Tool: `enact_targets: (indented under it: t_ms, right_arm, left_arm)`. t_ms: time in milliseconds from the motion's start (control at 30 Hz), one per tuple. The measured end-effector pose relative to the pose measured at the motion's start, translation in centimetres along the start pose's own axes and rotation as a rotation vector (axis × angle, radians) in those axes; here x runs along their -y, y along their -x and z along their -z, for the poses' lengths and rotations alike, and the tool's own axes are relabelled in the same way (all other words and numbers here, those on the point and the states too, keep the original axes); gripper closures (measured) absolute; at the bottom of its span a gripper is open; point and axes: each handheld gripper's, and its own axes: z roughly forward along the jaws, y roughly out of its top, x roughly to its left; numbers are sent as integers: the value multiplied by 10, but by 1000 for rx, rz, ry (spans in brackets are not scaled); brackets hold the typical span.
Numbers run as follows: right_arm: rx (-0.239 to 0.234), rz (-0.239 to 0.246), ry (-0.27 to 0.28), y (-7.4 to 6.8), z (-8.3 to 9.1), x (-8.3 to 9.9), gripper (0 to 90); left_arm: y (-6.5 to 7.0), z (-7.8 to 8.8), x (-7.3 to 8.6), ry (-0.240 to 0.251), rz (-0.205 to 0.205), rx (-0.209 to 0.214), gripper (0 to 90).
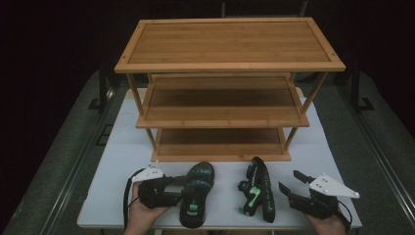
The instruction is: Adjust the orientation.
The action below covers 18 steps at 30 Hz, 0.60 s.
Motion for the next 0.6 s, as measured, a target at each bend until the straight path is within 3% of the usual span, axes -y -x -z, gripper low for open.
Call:
enact_targets:
  t_ms: [200,333,600]
  right_arm:
    - [-19,10,20,-5,2,-6,446]
    - [-52,-3,46,-12,3,-11,566]
    - [-74,44,68,-33,2,-23,760]
  left_arm:
    - [-1,-1,0,3,-1,-3,415]
    - [-2,-2,2,-2,1,-7,400]
    - [-1,-4,2,-13,-10,-23,381]
